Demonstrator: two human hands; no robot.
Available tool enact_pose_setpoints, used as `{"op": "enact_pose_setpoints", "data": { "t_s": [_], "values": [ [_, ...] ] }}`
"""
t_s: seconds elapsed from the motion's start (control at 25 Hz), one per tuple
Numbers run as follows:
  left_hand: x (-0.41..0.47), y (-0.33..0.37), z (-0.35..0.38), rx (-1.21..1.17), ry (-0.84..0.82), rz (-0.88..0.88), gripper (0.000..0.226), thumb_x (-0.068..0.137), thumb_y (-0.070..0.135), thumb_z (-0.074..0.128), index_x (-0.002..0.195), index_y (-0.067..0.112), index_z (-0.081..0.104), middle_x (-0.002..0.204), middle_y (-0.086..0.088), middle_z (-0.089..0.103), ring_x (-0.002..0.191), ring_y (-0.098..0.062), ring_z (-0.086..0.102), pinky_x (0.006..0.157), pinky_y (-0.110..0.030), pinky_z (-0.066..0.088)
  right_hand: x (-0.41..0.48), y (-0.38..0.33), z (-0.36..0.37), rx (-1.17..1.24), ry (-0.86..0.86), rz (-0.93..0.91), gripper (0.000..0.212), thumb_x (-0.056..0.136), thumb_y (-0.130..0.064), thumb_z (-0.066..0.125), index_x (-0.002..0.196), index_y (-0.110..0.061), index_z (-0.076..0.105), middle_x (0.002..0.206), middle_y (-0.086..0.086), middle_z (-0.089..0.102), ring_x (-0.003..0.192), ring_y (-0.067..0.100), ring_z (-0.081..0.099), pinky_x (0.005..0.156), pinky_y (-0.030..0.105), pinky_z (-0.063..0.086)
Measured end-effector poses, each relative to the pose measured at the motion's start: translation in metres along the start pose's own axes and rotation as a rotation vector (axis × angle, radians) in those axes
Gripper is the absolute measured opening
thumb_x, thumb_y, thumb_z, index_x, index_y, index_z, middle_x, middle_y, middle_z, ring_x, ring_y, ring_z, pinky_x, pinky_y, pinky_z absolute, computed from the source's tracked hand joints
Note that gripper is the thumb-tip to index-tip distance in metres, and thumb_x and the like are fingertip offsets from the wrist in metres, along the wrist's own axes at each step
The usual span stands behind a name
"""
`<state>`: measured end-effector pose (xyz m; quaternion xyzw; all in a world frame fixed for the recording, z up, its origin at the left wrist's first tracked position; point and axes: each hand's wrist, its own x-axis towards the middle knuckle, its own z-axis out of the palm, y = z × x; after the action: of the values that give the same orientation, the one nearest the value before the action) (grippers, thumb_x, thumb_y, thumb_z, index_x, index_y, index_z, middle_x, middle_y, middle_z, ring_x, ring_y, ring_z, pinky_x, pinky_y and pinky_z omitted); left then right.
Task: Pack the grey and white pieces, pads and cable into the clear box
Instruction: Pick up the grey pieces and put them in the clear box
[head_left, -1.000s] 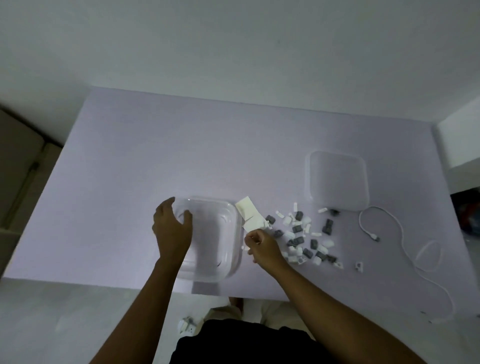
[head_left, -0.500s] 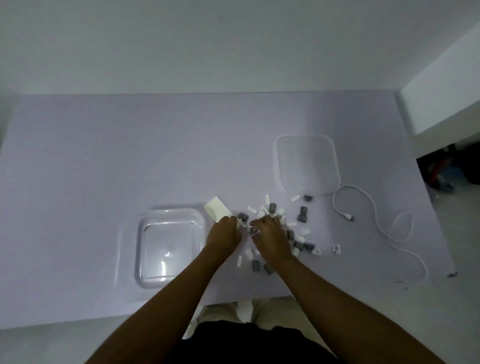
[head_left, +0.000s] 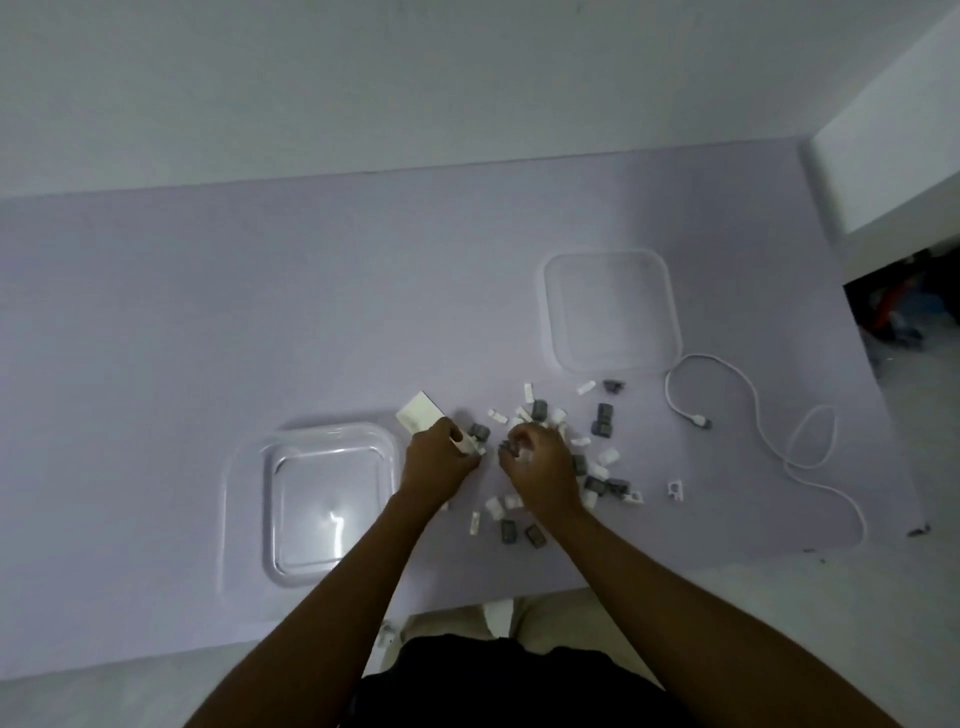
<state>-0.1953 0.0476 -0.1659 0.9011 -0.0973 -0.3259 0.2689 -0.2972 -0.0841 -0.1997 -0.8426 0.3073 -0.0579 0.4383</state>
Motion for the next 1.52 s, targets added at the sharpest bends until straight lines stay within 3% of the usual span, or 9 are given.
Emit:
{"op": "enact_pose_setpoints", "data": {
  "t_s": [0.12, 0.24, 0.36, 0.48, 0.6, 1.04, 1.24, 1.4, 1.52],
  "values": [
    [0.011, 0.010, -0.008, -0.249, -0.048, -0.092, 0.022, 0.082, 0.026, 0.074, 0.091, 0.009, 0.062, 0.081, -0.007, 0.071, 0.071, -0.021, 0.068, 0.064, -0.030, 0.054, 0.009, -0.007, -0.017, 0.636, 0.088, 0.396, 0.015, 0.088, 0.004, 0.055, 0.082, -0.010, 0.058, 0.083, 0.014, 0.070, 0.074, 0.024, 0.065, 0.066, 0.032, 0.052],
    [0.024, 0.019, -0.010, -0.378, -0.123, -0.197, 0.008, 0.087, 0.010, 0.057, 0.091, 0.004, 0.061, 0.079, -0.014, 0.069, 0.063, -0.025, 0.066, 0.053, -0.033, 0.055, 0.024, -0.009, -0.036, 1.143, 0.160, 0.655, 0.025, 0.089, 0.004, 0.038, 0.071, -0.008, 0.051, 0.062, 0.011, 0.059, 0.056, 0.025, 0.051, 0.057, 0.031, 0.044],
    [0.036, 0.021, -0.006, -0.096, -0.092, -0.127, 0.015, 0.089, 0.021, 0.051, 0.087, 0.008, 0.059, 0.085, -0.009, 0.064, 0.081, -0.031, 0.062, 0.065, -0.037, 0.051, 0.036, -0.001, -0.041, 0.774, 0.209, 0.591, 0.037, 0.094, -0.012, 0.054, 0.059, -0.015, 0.046, 0.054, 0.002, 0.043, 0.051, 0.017, 0.037, 0.048, 0.026, 0.034],
    [0.039, 0.027, 0.002, 0.157, -0.098, -0.040, 0.043, 0.087, 0.047, 0.060, 0.101, 0.007, 0.058, 0.096, -0.014, 0.066, 0.092, -0.035, 0.063, 0.068, -0.033, 0.044, 0.046, 0.011, -0.033, 0.206, 0.161, 0.353, 0.034, 0.090, -0.025, 0.070, 0.063, -0.017, 0.051, 0.058, -0.004, 0.051, 0.055, 0.012, 0.047, 0.058, 0.028, 0.039],
    [0.042, 0.031, 0.011, 0.275, -0.112, 0.013, 0.045, 0.085, 0.044, 0.067, 0.106, 0.004, 0.057, 0.104, -0.018, 0.065, 0.098, -0.036, 0.064, 0.069, -0.032, 0.043, 0.057, 0.016, -0.026, -0.058, 0.042, 0.317, 0.025, 0.085, -0.036, 0.073, 0.083, -0.014, 0.061, 0.076, 0.003, 0.065, 0.071, 0.019, 0.060, 0.064, 0.033, 0.050],
    [0.046, 0.028, 0.019, 0.184, -0.135, 0.050, 0.031, 0.085, 0.028, 0.070, 0.099, 0.006, 0.054, 0.094, -0.014, 0.064, 0.085, -0.031, 0.063, 0.061, -0.030, 0.041, 0.074, 0.018, -0.024, -0.377, -0.109, 0.176, 0.027, 0.085, -0.034, 0.073, 0.088, -0.008, 0.068, 0.096, 0.014, 0.065, 0.084, 0.032, 0.065, 0.072, 0.041, 0.053],
    [0.033, 0.028, 0.016, -0.039, -0.067, 0.064, 0.032, 0.081, 0.034, 0.076, 0.085, 0.012, 0.053, 0.081, -0.006, 0.064, 0.073, -0.018, 0.058, 0.060, -0.025, 0.042, 0.055, 0.023, -0.037, -0.127, -0.039, 0.200, 0.031, 0.078, -0.036, 0.081, 0.085, -0.008, 0.072, 0.080, 0.005, 0.071, 0.072, 0.018, 0.065, 0.066, 0.031, 0.053],
    [0.020, 0.023, 0.007, -0.193, -0.210, 0.082, 0.031, 0.078, 0.030, 0.078, 0.079, 0.009, 0.056, 0.078, -0.010, 0.072, 0.064, -0.023, 0.060, 0.061, -0.038, 0.047, 0.026, 0.022, -0.055, 0.510, 0.129, 0.567, 0.032, 0.079, -0.035, 0.082, 0.087, -0.005, 0.076, 0.071, 0.003, 0.067, 0.052, 0.011, 0.052, 0.049, 0.024, 0.040],
    [0.003, 0.026, -0.001, -0.454, -0.385, 0.014, 0.014, 0.085, 0.016, 0.069, 0.092, 0.013, 0.058, 0.082, -0.013, 0.075, 0.043, -0.013, 0.043, 0.044, -0.024, 0.033, -0.003, 0.026, -0.074, 0.946, 0.089, 0.736, 0.024, 0.086, -0.034, 0.075, 0.092, -0.011, 0.075, 0.087, 0.010, 0.073, 0.044, 0.010, 0.039, 0.041, 0.022, 0.027]
  ]
}}
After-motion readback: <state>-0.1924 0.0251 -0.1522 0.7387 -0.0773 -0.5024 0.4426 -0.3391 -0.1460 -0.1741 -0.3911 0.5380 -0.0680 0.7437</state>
